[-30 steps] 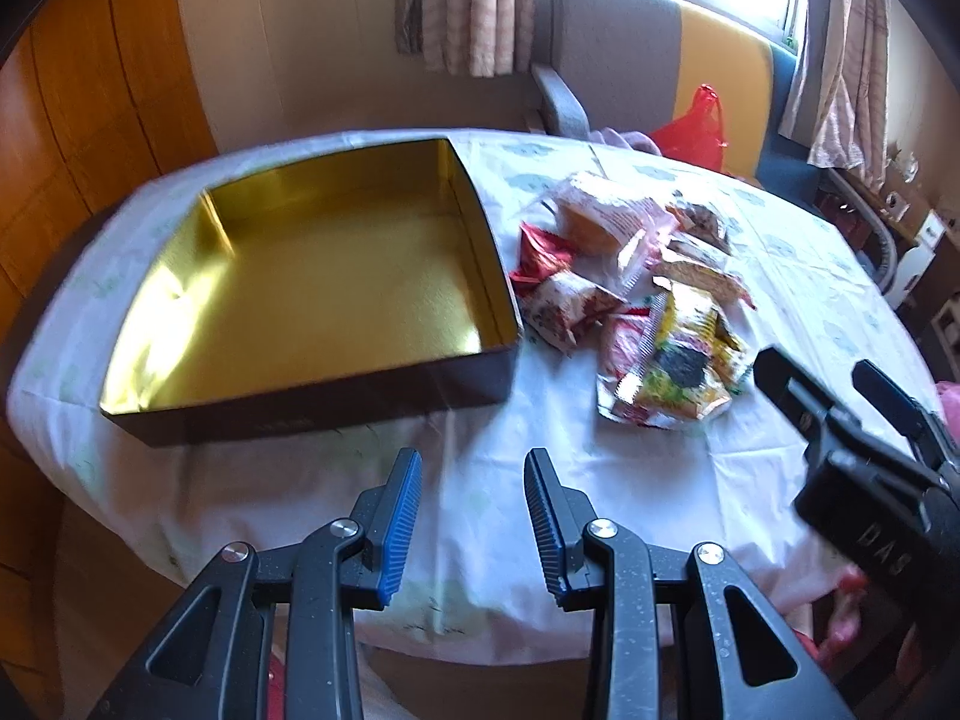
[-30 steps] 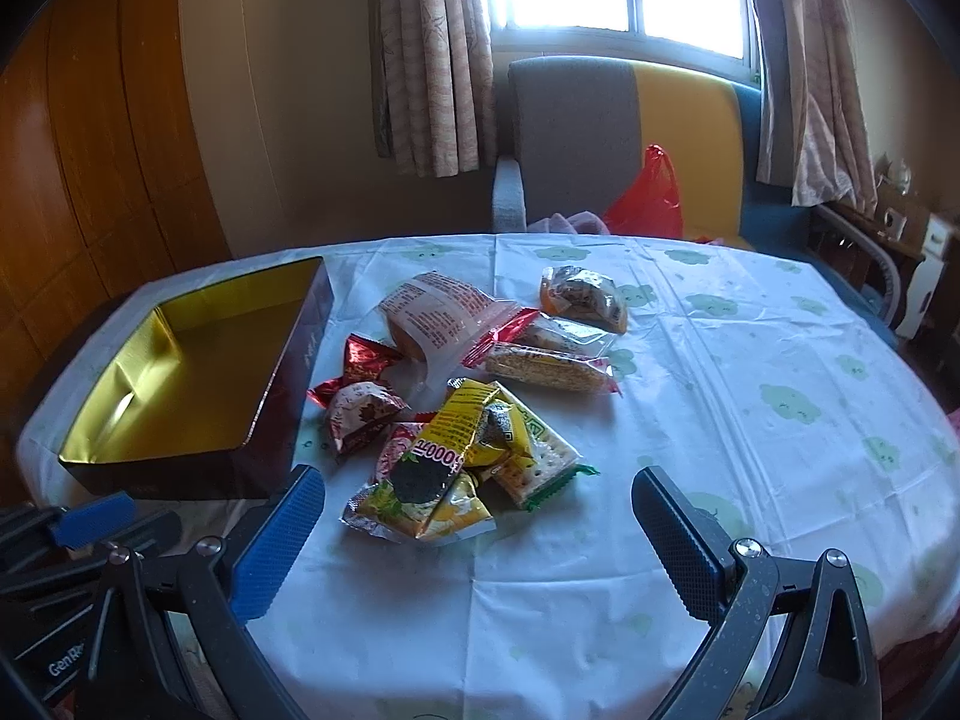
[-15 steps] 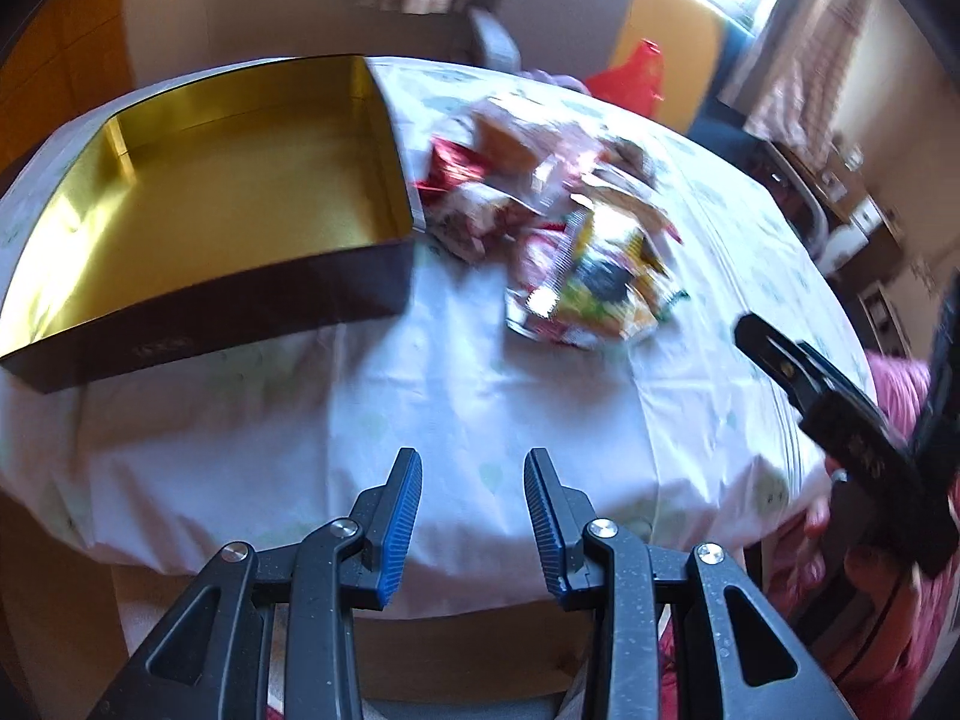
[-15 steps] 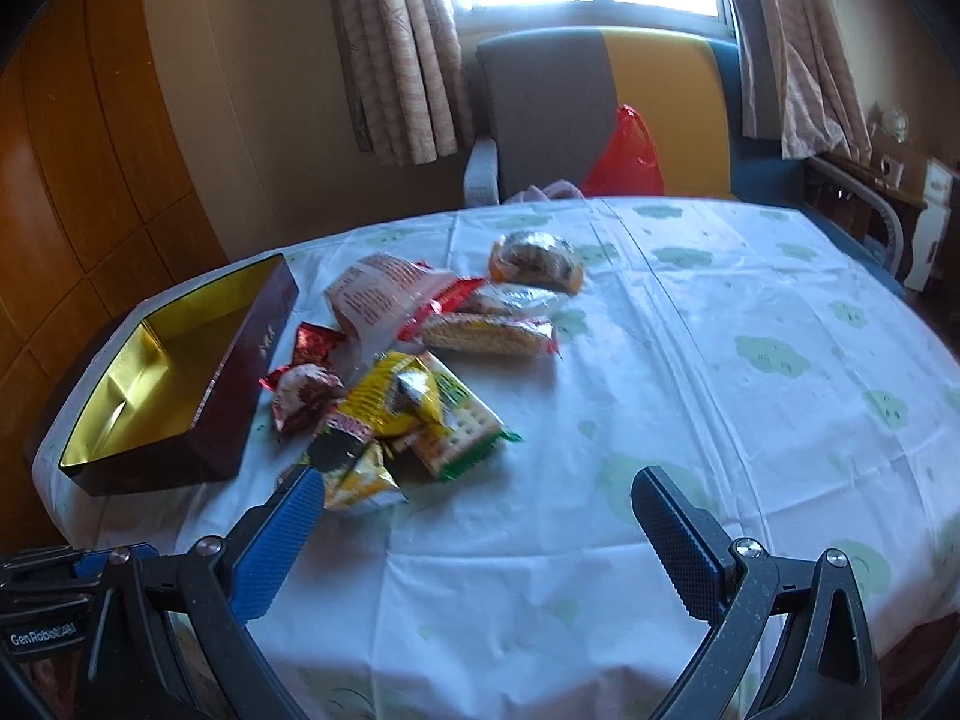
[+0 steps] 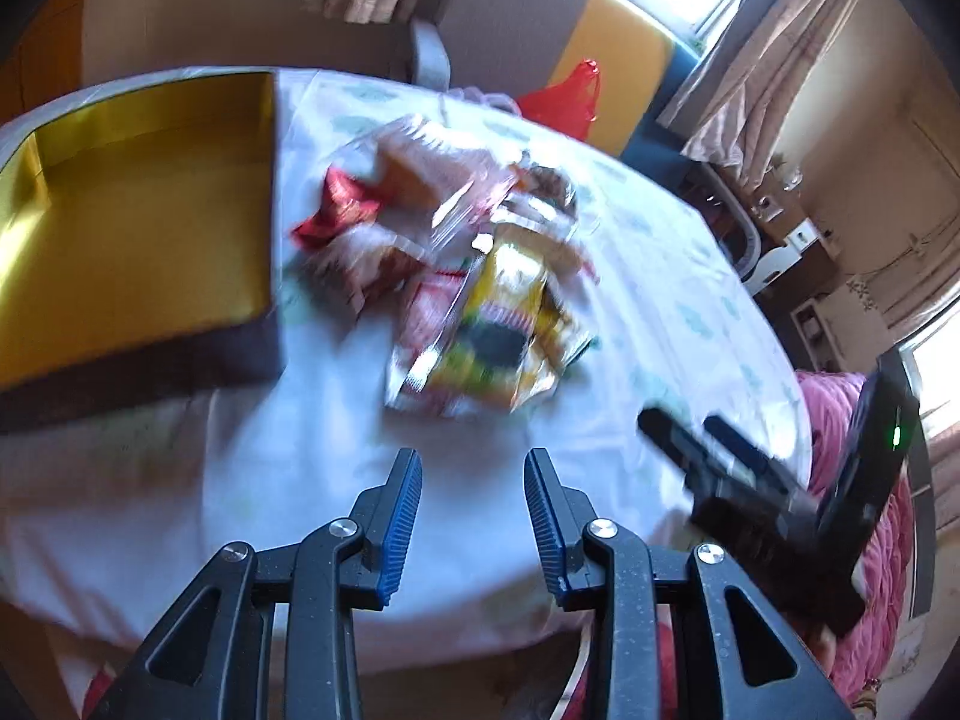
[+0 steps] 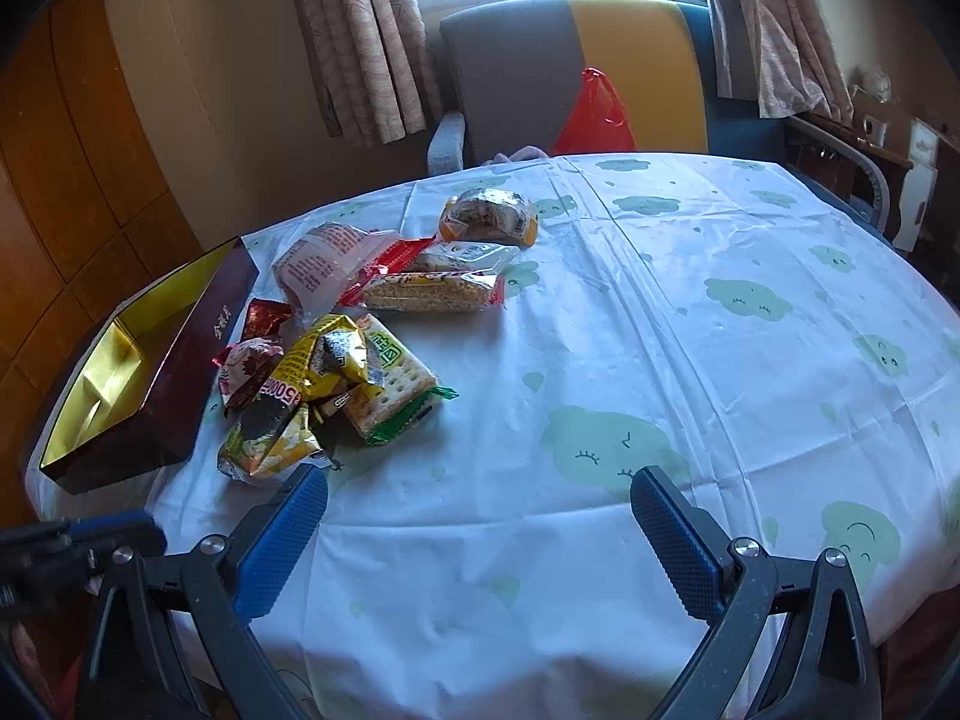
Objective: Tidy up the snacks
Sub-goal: 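Grasp the yellow snack bag with the left gripper while the right gripper approaches the WEIDAN crackers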
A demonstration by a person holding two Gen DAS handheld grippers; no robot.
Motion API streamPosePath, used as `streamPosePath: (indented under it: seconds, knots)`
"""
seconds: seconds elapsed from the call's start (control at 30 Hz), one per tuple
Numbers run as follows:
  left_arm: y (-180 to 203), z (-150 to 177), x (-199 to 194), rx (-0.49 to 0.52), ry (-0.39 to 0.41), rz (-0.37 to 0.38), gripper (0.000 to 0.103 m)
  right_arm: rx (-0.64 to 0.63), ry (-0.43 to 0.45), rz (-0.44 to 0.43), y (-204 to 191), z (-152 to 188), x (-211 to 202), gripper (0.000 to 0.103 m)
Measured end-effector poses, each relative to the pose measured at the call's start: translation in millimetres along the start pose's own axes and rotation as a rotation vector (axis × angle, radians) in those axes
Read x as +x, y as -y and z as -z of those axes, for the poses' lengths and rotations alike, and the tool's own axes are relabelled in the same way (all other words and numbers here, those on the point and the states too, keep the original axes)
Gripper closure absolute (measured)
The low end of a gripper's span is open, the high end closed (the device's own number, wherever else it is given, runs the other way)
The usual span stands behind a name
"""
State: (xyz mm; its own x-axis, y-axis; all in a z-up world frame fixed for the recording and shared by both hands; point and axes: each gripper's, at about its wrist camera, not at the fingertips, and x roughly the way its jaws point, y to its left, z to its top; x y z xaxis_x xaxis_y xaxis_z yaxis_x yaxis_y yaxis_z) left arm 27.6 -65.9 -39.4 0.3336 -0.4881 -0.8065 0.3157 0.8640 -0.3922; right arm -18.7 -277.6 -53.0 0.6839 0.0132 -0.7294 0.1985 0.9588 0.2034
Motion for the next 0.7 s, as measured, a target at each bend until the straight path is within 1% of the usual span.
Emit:
streamPosePath:
  seconds: [0.1, 0.17, 0.23, 0.27, 0.3, 0.33, 0.37, 0.4, 0.47, 0.53, 0.6, 0.63, 0.7]
  knots:
    - [5.1, -14.1, 14.9, -0.007, -0.028, 0.031, 0.067, 0.008, 0.005, -0.001, 2.7, 0.8, -1.3, 0.001]
    - [12.7, -21.7, 22.3, 0.033, -0.020, 0.078, 0.067, 0.014, 0.008, -0.003, 4.5, 1.4, -2.5, 0.001]
    - [26.1, -29.4, 26.1, 0.111, 0.006, 0.041, 0.066, 0.025, 0.011, -0.005, 7.3, 1.4, -3.4, 0.001]
    - [32.1, -33.4, 28.5, 0.158, 0.027, 0.001, 0.062, 0.030, 0.013, -0.007, 9.0, 1.6, -3.9, 0.001]
    - [35.0, -37.6, 30.8, 0.192, 0.045, -0.040, 0.054, 0.034, 0.013, -0.009, 10.1, 1.7, -4.2, 0.001]
    - [37.5, -40.3, 34.0, 0.219, 0.060, -0.068, 0.050, 0.038, 0.013, -0.009, 11.3, 1.8, -4.3, 0.001]
    - [38.6, -43.9, 39.9, 0.242, 0.068, -0.074, 0.042, 0.041, 0.013, -0.009, 12.5, 1.8, -4.5, 0.001]
    - [38.5, -47.9, 48.2, 0.253, 0.067, -0.078, 0.037, 0.045, 0.014, -0.011, 13.7, 1.9, -4.5, 0.001]
    - [35.9, -54.6, 63.4, 0.250, 0.043, -0.102, 0.037, 0.050, 0.012, -0.011, 15.5, 2.2, -4.0, 0.001]
    - [33.3, -57.7, 76.3, 0.254, 0.015, -0.082, 0.037, 0.056, 0.010, -0.015, 17.2, 3.0, -3.6, 0.001]
    - [35.2, -56.8, 85.5, 0.276, 0.016, -0.072, 0.039, 0.060, 0.006, -0.017, 18.4, 3.9, -2.5, 0.001]
    - [35.1, -54.8, 85.3, 0.287, 0.026, -0.077, 0.041, 0.060, 0.004, -0.016, 18.8, 4.4, -1.9, 0.001]
    - [33.1, -52.9, 85.1, 0.287, 0.052, -0.099, 0.053, 0.064, 0.000, -0.016, 19.6, 5.4, -0.6, 0.001]
